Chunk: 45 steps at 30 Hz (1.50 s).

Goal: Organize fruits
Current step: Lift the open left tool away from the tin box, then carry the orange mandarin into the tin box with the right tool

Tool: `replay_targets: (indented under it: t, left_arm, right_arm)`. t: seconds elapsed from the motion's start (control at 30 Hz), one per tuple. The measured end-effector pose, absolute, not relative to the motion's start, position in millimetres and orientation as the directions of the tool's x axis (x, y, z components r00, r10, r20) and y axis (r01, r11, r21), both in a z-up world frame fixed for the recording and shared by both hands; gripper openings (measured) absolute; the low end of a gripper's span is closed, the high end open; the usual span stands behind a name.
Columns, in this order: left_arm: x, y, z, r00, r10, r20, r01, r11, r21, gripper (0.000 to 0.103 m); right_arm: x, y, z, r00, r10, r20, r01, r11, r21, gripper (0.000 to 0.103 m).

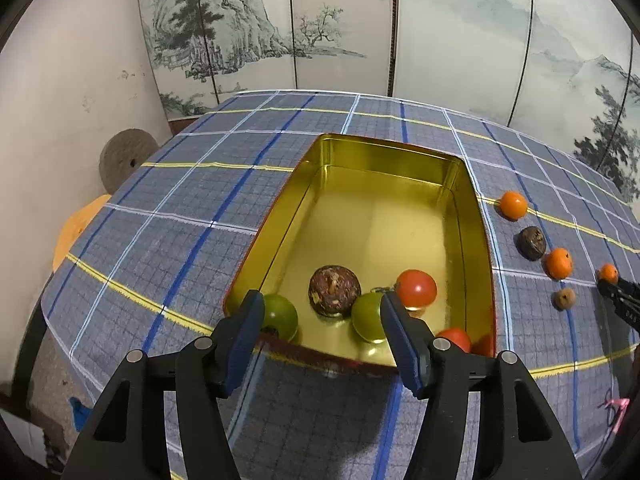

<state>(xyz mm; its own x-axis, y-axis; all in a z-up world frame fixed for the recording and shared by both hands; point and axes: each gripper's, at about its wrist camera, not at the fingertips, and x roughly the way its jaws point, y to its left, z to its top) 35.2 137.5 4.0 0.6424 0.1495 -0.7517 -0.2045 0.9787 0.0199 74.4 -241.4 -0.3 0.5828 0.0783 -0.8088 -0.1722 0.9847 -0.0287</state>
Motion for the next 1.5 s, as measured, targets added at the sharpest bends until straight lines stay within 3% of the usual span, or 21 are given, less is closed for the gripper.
replay_targets:
  t: [0.6, 1.5]
  left_arm:
    - [15.8, 134.6, -3.4, 0.649, 0.161, -0.744, -0.205, 0.978, 0.033, 0.066]
    - [-8.5, 179.5, -5.4, 0.625, 0.191, -0.757, -0.329, 0.944, -0.033, 0.067]
  right_arm:
    - [70.7, -233.7, 6.4, 0.592, 0.130, -0.795, -0.196, 0.980, 0.014, 0.037]
    - [37.2, -19.1, 68.0, 0.475, 0.504, -0.721, -0.624, 0.771, 0.128, 0.037]
